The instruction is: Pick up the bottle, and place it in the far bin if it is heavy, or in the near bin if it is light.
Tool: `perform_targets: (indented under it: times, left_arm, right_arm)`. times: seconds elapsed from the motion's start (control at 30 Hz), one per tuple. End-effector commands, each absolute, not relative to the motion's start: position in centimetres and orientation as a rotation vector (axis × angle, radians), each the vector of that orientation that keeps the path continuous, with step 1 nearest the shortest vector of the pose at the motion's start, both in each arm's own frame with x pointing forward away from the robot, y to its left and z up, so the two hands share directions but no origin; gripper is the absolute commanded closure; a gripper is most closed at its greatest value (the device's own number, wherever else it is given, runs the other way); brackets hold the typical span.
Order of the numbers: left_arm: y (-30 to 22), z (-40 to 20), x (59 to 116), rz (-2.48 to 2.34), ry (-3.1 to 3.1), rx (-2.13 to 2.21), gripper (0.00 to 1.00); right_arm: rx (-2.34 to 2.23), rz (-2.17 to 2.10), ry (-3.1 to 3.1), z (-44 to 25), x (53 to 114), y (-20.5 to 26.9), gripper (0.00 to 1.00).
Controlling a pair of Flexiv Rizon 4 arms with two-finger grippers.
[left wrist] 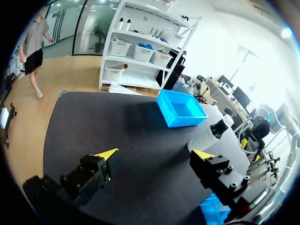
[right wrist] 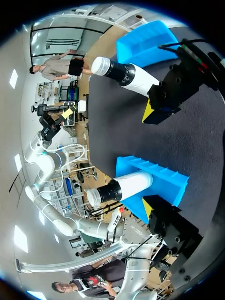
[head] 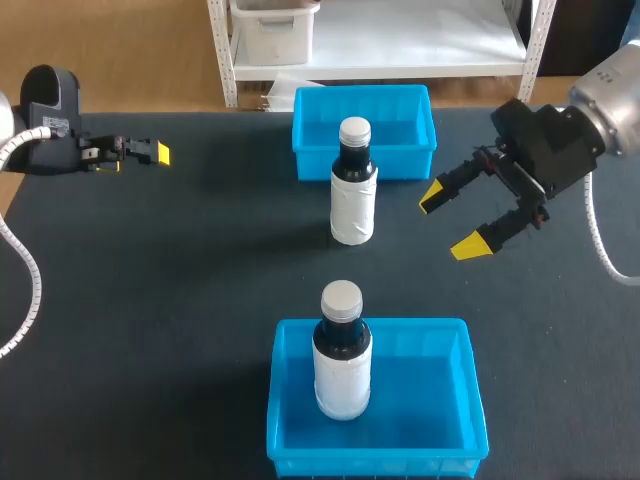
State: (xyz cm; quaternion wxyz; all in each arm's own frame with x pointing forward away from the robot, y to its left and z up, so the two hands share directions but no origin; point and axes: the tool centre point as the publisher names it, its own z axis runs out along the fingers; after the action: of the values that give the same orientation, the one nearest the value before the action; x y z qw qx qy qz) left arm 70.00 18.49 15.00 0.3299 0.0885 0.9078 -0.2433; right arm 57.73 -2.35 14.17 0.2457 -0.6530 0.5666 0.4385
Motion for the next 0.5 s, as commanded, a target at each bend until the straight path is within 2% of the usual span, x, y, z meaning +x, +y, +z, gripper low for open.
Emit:
perform_targets:
  times: [0.03, 0.5]
  left_arm:
    - [18.5, 15.0, 70.0, -0.636, 2.374, 0.231, 0.0]
    - [18.5, 15.0, 70.0, -0.636, 2.374, 0.231, 0.0]
  right_arm:
    - [-1.783, 1.199, 1.544, 14.1, 57.8, -2.3, 0.0]
    - [-1.677, 1.041, 1.596, 14.2, 60.1, -2.5, 0.0]
